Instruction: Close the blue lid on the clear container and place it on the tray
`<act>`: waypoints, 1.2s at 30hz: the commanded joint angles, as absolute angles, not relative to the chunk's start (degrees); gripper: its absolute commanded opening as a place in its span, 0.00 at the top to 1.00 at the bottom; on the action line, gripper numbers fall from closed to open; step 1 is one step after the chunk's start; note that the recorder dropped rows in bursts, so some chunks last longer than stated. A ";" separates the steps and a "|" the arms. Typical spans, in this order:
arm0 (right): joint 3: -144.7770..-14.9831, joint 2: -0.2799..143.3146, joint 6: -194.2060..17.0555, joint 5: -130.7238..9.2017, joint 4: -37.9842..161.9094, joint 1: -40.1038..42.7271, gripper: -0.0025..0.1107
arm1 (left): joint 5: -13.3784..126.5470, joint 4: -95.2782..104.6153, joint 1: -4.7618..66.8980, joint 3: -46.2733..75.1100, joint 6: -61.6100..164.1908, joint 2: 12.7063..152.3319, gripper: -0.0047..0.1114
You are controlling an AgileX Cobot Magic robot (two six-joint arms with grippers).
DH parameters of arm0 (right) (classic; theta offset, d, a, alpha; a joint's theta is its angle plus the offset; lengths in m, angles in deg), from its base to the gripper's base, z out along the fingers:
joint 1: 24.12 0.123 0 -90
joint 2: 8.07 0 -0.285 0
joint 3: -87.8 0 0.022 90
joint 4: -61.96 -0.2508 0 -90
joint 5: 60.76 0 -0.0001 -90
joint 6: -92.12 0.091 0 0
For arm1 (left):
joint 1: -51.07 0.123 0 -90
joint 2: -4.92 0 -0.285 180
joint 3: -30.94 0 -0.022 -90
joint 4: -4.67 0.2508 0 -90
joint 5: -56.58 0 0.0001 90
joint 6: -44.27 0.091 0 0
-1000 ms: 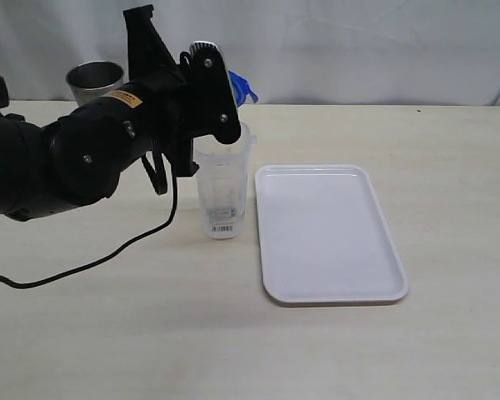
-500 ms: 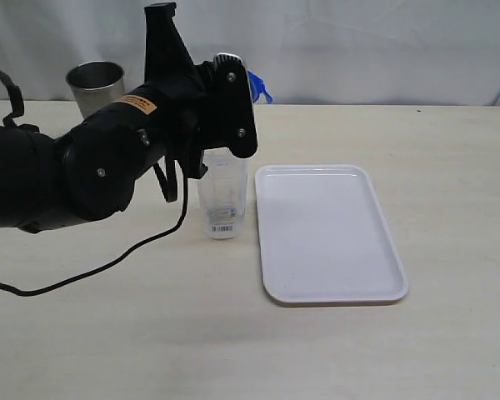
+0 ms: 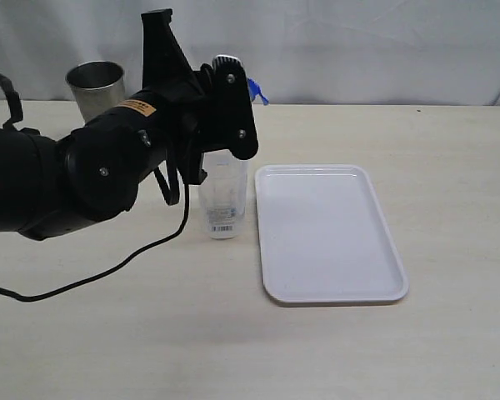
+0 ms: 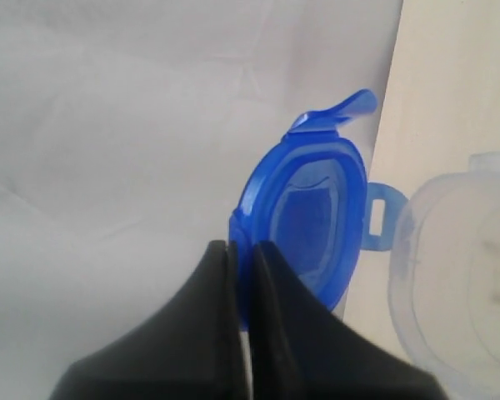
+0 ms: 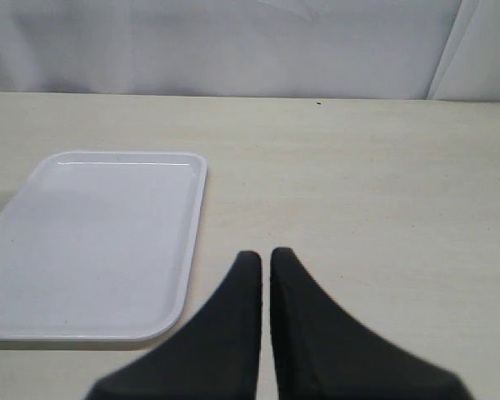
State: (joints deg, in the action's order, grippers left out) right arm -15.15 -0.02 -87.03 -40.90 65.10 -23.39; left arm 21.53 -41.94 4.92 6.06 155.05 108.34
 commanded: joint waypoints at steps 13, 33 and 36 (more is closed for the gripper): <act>-14.98 -0.28 -87.46 -41.40 64.97 -23.30 0.94 | 19.82 -46.84 1.71 2.79 161.87 107.81 0.96; -14.98 -0.28 -87.46 -41.40 64.97 -23.30 0.94 | 26.13 -48.53 1.71 1.79 161.87 107.81 0.96; -14.98 -0.28 -87.46 -41.40 64.97 -23.30 0.94 | 26.13 -48.51 1.71 1.79 162.00 107.81 0.96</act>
